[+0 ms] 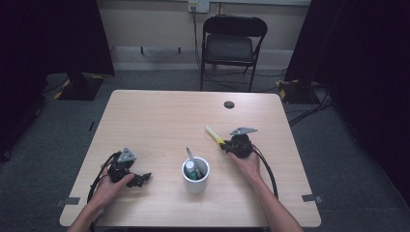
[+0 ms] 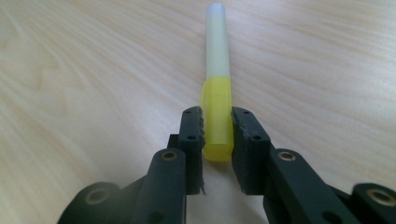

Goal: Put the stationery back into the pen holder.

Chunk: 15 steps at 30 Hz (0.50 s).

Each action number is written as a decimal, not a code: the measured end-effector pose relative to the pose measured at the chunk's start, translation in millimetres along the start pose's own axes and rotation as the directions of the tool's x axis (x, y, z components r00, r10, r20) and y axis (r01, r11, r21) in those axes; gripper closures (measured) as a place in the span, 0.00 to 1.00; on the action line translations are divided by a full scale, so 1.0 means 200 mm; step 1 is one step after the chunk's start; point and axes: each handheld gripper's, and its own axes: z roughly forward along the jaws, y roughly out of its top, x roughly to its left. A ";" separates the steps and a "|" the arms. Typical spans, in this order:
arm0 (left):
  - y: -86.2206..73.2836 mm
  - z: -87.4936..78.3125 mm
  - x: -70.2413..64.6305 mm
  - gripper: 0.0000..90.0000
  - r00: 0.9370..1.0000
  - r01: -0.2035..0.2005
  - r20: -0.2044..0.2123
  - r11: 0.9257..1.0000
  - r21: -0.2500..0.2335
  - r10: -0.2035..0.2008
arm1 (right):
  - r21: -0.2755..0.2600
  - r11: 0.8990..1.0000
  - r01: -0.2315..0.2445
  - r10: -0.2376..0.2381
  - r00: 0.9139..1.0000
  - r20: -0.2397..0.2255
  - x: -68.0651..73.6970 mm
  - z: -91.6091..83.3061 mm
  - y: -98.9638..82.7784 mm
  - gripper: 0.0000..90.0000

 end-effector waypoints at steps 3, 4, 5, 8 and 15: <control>0.00 0.00 0.00 0.00 1.000 -0.002 -0.001 1.000 0.002 0.002 | 0.004 1.000 0.008 -0.007 1.000 -0.021 0.01 -0.03 -0.03 0.83; 0.00 0.00 0.00 0.00 1.000 -0.001 0.000 1.000 0.000 0.001 | 0.007 1.000 0.007 -0.007 1.000 -0.022 0.02 -0.04 -0.04 0.83; 0.00 0.00 0.00 0.00 1.000 -0.002 0.000 1.000 0.002 0.002 | 0.007 1.000 0.011 -0.011 1.000 -0.021 0.02 -0.05 -0.05 0.83; 0.00 0.00 0.00 0.00 1.000 -0.002 0.000 1.000 0.002 0.002 | 0.017 1.000 0.017 -0.016 0.999 -0.034 0.05 -0.09 -0.07 0.83; 0.00 0.00 0.00 0.00 1.000 -0.001 -0.001 1.000 0.000 0.001 | 0.034 0.999 0.041 -0.039 0.998 -0.052 0.10 -0.15 -0.13 0.83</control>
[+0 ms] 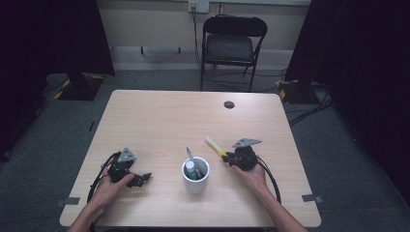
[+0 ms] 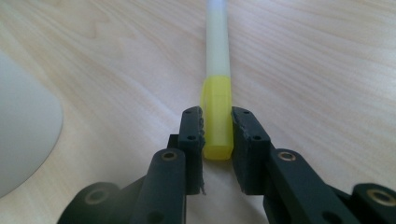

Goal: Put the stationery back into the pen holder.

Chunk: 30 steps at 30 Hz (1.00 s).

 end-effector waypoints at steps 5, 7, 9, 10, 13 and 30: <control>0.00 0.00 0.00 0.00 1.000 -0.002 0.001 1.000 0.001 0.002 | -0.006 1.000 0.012 -0.012 1.000 0.001 0.02 -0.01 -0.02 0.81; 0.00 0.00 0.00 0.00 1.000 -0.001 0.000 1.000 0.001 0.001 | -0.006 1.000 0.017 -0.017 1.000 0.002 0.03 0.00 -0.02 0.77; 0.00 0.00 0.00 0.00 1.000 0.001 0.000 1.000 -0.001 -0.001 | -0.009 0.999 0.034 -0.034 0.999 0.004 0.05 0.02 -0.01 0.75; 0.00 0.00 0.00 0.00 1.000 -0.002 0.001 1.000 0.002 0.002 | -0.009 0.999 0.034 -0.034 0.999 0.004 0.05 0.02 -0.01 0.75; 0.00 0.00 0.00 0.00 1.000 -0.001 0.001 1.000 0.002 0.001 | -0.021 0.998 0.052 -0.052 0.999 0.014 0.06 0.03 -0.01 0.75; 0.00 0.00 0.00 0.00 1.000 -0.002 0.000 1.000 0.002 0.002 | -0.019 0.997 0.070 -0.069 0.997 0.042 0.07 0.02 -0.02 0.82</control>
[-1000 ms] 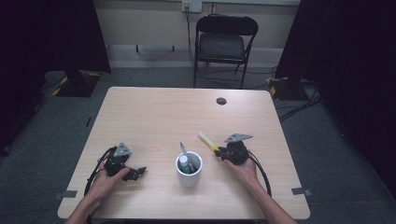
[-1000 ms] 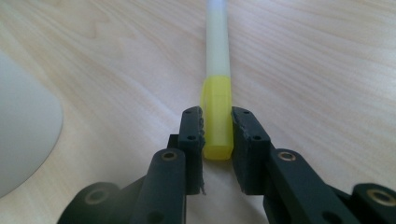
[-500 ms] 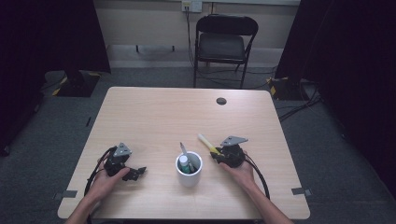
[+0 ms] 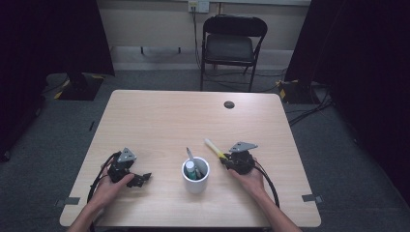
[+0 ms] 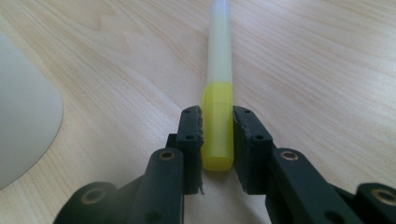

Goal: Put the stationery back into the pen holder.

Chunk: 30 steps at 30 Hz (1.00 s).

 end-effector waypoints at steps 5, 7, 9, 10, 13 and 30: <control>0.00 0.00 0.00 0.00 1.000 0.000 0.001 1.000 0.000 0.000 | 0.013 1.000 -0.017 0.017 1.000 -0.005 -0.01 -0.01 0.01 0.83; 0.00 0.00 0.00 0.00 1.000 0.003 0.001 1.000 -0.003 -0.003 | 0.012 1.000 -0.028 0.028 1.000 -0.014 -0.02 -0.02 0.01 0.83; 0.00 0.00 0.00 0.00 1.000 0.003 0.000 1.000 -0.003 -0.003 | 0.005 0.999 -0.033 0.033 0.999 -0.014 -0.02 -0.03 0.01 0.83; 0.00 0.00 0.00 0.00 1.000 0.001 0.000 1.000 -0.001 -0.001 | -0.004 0.999 -0.040 0.040 0.999 -0.020 -0.02 -0.04 0.01 0.83; 0.00 0.00 0.00 0.00 1.000 0.003 0.001 1.000 -0.002 -0.003 | -0.036 0.998 -0.049 0.048 0.998 -0.028 -0.02 -0.08 0.03 0.83; 0.00 0.00 0.00 0.00 1.000 0.001 0.003 1.000 -0.003 -0.001 | -0.155 0.984 -0.087 0.081 0.996 -0.046 -0.02 -0.20 0.09 0.83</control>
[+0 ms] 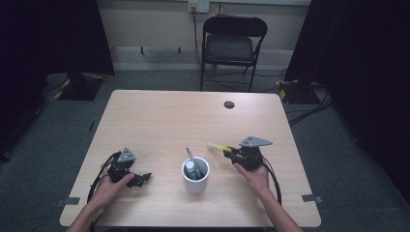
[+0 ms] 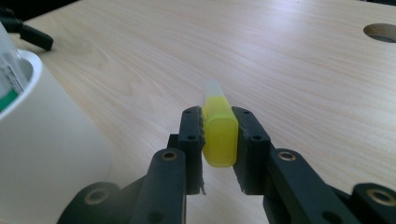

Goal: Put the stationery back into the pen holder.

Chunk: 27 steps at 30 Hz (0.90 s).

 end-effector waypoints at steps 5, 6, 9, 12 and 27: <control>0.00 0.00 0.00 0.00 1.000 -0.001 0.000 1.000 0.000 0.001 | -0.036 0.999 -0.005 0.005 1.000 -0.001 0.00 -0.04 0.04 0.83; 0.00 0.00 0.00 0.00 1.000 -0.001 0.001 1.000 0.001 0.001 | -0.044 0.999 -0.009 0.009 1.000 -0.001 0.00 -0.05 0.04 0.83; 0.00 0.00 0.00 0.00 1.000 -0.001 0.000 1.000 0.000 0.001 | -0.064 0.998 -0.006 0.005 1.000 -0.003 0.01 -0.07 0.06 0.83; 0.00 0.00 0.00 0.00 1.000 -0.001 0.001 1.000 0.001 0.001 | -0.070 0.998 -0.002 0.001 1.000 -0.006 0.02 -0.08 0.07 0.83; 0.00 0.00 0.00 0.00 1.000 -0.001 -0.001 1.000 0.000 0.001 | -0.165 0.986 0.003 -0.012 0.998 -0.054 0.03 -0.21 0.16 0.83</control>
